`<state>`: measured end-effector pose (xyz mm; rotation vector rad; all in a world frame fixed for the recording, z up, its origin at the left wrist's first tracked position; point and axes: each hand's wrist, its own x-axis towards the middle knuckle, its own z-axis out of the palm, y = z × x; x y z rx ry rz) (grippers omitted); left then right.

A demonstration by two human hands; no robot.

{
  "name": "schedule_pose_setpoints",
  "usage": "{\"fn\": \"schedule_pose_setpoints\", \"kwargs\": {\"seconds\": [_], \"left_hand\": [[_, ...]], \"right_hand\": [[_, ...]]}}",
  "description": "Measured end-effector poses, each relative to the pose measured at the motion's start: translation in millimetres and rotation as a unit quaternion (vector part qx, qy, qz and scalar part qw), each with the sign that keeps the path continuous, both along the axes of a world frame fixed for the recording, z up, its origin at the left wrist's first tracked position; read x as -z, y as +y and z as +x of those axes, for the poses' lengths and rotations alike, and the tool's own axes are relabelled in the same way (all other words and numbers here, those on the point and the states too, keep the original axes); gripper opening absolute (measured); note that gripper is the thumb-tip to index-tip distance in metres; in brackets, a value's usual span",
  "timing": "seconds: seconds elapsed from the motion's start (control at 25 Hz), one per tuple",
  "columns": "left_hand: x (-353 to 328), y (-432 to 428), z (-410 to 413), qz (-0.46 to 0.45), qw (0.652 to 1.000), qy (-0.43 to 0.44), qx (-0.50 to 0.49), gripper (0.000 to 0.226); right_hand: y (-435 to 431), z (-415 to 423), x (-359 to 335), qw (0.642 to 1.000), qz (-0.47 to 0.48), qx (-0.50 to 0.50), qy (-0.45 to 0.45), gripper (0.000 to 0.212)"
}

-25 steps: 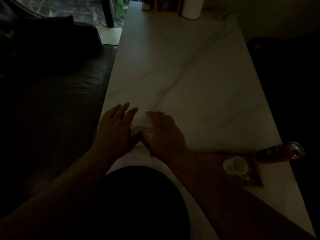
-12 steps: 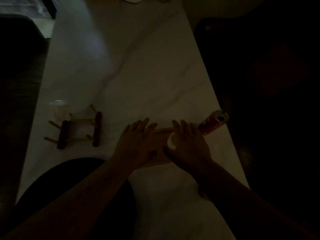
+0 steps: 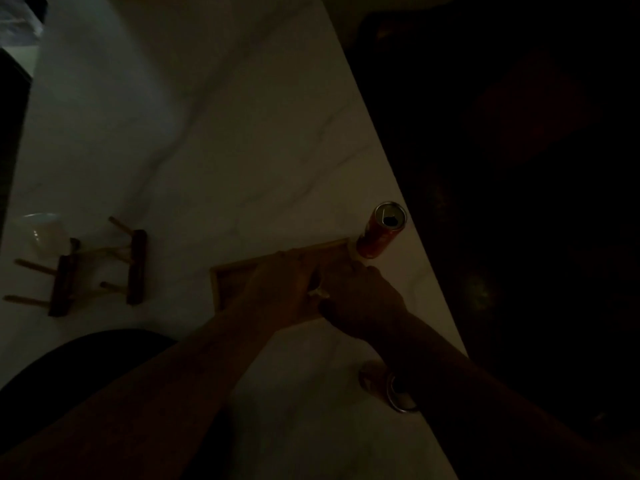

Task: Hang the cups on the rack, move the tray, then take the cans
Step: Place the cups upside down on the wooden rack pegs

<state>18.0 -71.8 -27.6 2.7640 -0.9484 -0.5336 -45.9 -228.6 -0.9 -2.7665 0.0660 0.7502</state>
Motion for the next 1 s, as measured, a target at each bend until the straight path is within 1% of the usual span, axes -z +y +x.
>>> {"fn": "schedule_pose_setpoints", "kwargs": {"seconds": [0.04,0.08,0.12,0.16,0.2,0.24,0.28,0.32,0.36,0.4,0.44,0.52,0.56,0.64,0.68,0.72,0.8,0.84,0.88,0.92,1.0], "left_hand": [[0,0,1,-0.027,0.999,0.016,-0.016,0.066],[-2,3,2,-0.067,0.996,0.038,-0.048,0.065],[-4,8,5,-0.121,0.986,0.064,-0.098,0.062],[-7,15,7,-0.181,0.967,0.093,-0.153,0.057],[-9,22,9,-0.231,0.946,0.113,-0.198,0.053],[-12,32,11,-0.271,0.928,0.115,-0.227,0.053],[-15,42,13,-0.296,0.917,0.112,-0.243,0.056],[-18,53,14,-0.317,0.907,0.111,-0.254,0.062],[-24,65,17,-0.333,0.899,0.105,-0.264,0.067],[-31,78,20,-0.344,0.893,0.096,-0.273,0.068],[-37,93,24,-0.348,0.892,0.077,-0.278,0.067],[-48,124,31,-0.337,0.899,0.036,-0.276,0.068],[-54,142,36,-0.328,0.904,0.016,-0.275,0.071],[-64,179,45,-0.296,0.913,-0.033,-0.28,0.074],[-68,197,51,-0.269,0.919,-0.065,-0.28,0.072],[-70,213,57,-0.233,0.928,-0.097,-0.275,0.068],[-71,240,71,-0.166,0.937,-0.154,-0.265,0.057],[-69,252,77,-0.158,0.934,-0.166,-0.276,0.053],[-66,260,82,-0.165,0.926,-0.165,-0.296,0.051],[-63,265,86,-0.174,0.918,-0.157,-0.32,0.05],[-55,272,94,-0.178,0.909,-0.133,-0.353,0.051]], "right_hand": [[-1,3,0,1.0,0.011,-0.005,-0.007,0.044],[-2,6,0,0.999,0.034,0.014,-0.016,0.038],[-1,11,-1,0.992,0.094,0.081,-0.016,0.036],[1,16,-5,0.965,0.187,0.186,-0.004,0.035],[7,22,-10,0.911,0.289,0.294,0.015,0.031],[17,29,-15,0.839,0.385,0.383,0.04,0.026],[29,36,-22,0.758,0.468,0.448,0.072,0.023],[41,43,-26,0.696,0.522,0.483,0.096,0.022],[53,51,-30,0.667,0.549,0.492,0.109,0.025],[65,58,-33,0.656,0.568,0.483,0.119,0.029],[80,66,-35,0.67,0.572,0.458,0.121,0.031],[106,81,-39,0.726,0.556,0.393,0.096,0.03],[122,90,-43,0.744,0.553,0.366,0.08,0.03],[159,110,-47,0.763,0.548,0.338,0.061,0.019],[180,120,-50,0.78,0.535,0.322,0.047,0.021],[200,128,-50,0.802,0.514,0.304,0.025,0.03],[236,144,-51,0.857,0.448,0.249,-0.053,0.045],[252,150,-51,0.879,0.415,0.212,-0.098,0.048],[265,154,-50,0.893,0.389,0.181,-0.136,0.049],[275,158,-48,0.897,0.377,0.163,-0.161,0.05],[289,166,-40,0.9,0.368,0.156,-0.175,0.05]]}}
